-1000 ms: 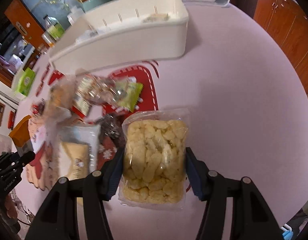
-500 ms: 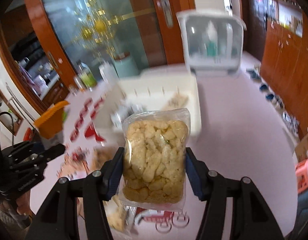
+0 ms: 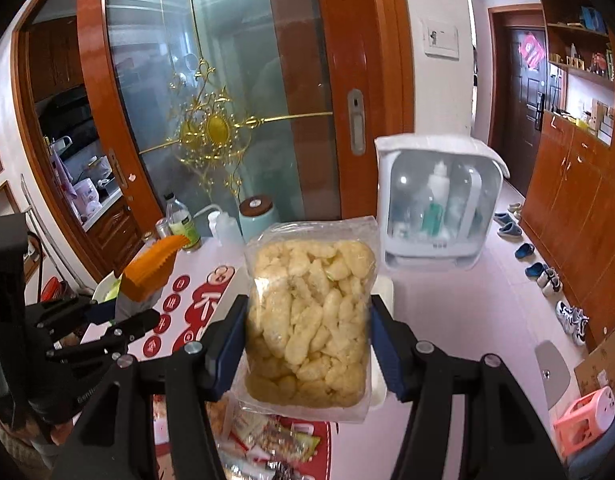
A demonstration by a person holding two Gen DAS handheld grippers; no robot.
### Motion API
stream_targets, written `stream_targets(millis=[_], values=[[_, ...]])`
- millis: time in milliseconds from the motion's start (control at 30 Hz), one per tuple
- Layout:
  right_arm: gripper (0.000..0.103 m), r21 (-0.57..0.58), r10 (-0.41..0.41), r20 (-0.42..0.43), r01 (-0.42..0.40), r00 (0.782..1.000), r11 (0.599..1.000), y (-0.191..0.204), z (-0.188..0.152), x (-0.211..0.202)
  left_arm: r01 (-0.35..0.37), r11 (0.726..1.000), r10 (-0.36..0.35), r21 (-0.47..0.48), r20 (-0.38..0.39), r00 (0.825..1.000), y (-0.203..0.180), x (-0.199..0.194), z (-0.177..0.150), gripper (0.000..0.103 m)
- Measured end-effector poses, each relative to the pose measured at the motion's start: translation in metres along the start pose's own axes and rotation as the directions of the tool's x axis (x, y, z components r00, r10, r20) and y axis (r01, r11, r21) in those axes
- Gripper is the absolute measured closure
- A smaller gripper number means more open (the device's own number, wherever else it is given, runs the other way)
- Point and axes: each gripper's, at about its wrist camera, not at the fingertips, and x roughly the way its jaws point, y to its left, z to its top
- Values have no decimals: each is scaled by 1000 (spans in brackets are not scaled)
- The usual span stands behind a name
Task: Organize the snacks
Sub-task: 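Carry the oat bar and cracker bag over the white tray and release them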
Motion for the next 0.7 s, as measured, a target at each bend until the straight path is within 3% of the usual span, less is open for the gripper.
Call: stream_targets(millis=[300, 700], values=[[44, 47, 3, -16, -2, 1000, 999, -9, 34, 47, -35, 998, 35, -52, -1, 999, 13, 44, 24, 75], [44, 67, -10, -185, 23, 983, 997, -20, 1, 133, -7, 995, -8, -103, -145, 989, 5, 129, 6, 74]])
